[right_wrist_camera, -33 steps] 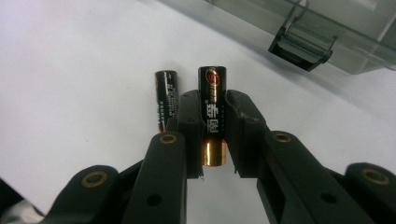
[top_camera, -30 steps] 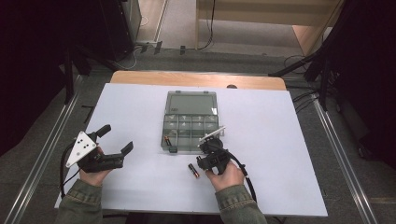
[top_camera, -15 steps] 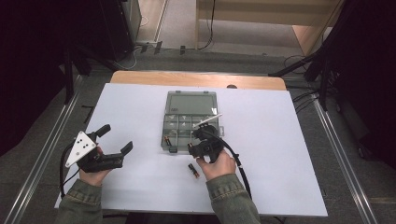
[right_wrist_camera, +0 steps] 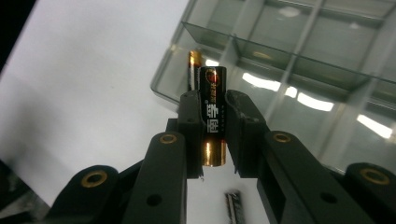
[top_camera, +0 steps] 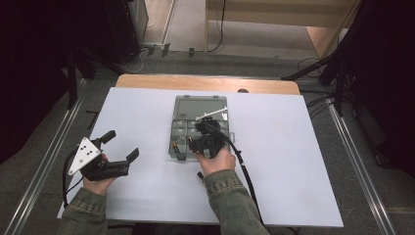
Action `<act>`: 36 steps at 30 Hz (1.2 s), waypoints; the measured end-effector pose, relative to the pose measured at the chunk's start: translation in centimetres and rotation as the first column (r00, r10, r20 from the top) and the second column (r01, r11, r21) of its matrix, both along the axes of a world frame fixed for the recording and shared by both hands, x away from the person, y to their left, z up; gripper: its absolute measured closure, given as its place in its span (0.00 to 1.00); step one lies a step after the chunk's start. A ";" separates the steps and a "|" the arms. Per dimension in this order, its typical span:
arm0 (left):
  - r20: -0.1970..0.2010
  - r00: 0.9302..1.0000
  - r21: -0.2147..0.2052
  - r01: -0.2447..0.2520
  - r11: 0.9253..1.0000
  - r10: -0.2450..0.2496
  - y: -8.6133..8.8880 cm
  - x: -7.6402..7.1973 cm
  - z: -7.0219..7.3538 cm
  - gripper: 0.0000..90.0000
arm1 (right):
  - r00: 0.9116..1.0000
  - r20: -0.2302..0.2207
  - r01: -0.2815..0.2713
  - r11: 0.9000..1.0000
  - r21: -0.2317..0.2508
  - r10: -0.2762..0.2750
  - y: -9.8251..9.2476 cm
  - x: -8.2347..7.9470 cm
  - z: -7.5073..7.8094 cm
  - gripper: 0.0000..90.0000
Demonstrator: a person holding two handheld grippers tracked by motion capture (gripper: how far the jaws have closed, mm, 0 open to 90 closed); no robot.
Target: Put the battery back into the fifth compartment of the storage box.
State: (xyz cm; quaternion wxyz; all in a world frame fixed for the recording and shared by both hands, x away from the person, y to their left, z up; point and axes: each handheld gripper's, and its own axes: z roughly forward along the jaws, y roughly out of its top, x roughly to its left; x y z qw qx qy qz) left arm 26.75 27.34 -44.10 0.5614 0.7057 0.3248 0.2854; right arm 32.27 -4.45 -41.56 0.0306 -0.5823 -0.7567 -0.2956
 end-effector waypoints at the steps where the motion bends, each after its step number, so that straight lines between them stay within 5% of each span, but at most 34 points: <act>1: -0.001 1.000 0.000 0.000 1.000 0.000 0.0 0.0 0.0 0.04 | 1.000 -0.007 0.003 1.000 0.015 -0.002 0.1 0.2 -0.1 0.87; 12: -0.001 1.000 -0.001 0.002 1.000 -0.002 0.0 0.1 0.0 0.04 | 0.997 -0.059 0.046 0.995 0.087 -0.041 2.0 2.1 -1.0 0.87; 30: -0.003 1.000 -0.010 0.005 1.000 -0.005 0.1 0.1 0.0 0.04 | 0.994 -0.086 0.074 0.996 0.051 -0.070 3.7 4.0 -1.8 0.86; 31: -0.002 1.000 -0.010 0.005 1.000 -0.005 0.1 0.1 0.0 0.04 | 0.994 -0.083 0.074 0.996 0.046 -0.070 3.8 4.0 -2.0 0.85; 34: -0.001 1.000 -0.013 0.002 1.000 -0.002 0.1 0.1 0.0 0.04 | 0.996 -0.066 0.066 0.996 0.053 -0.063 3.7 3.9 -2.0 0.58; 36: -0.002 1.000 -0.009 0.005 1.000 -0.005 0.1 0.1 0.0 0.04 | 0.998 -0.035 0.052 0.998 0.047 -0.051 3.7 3.7 -1.7 0.53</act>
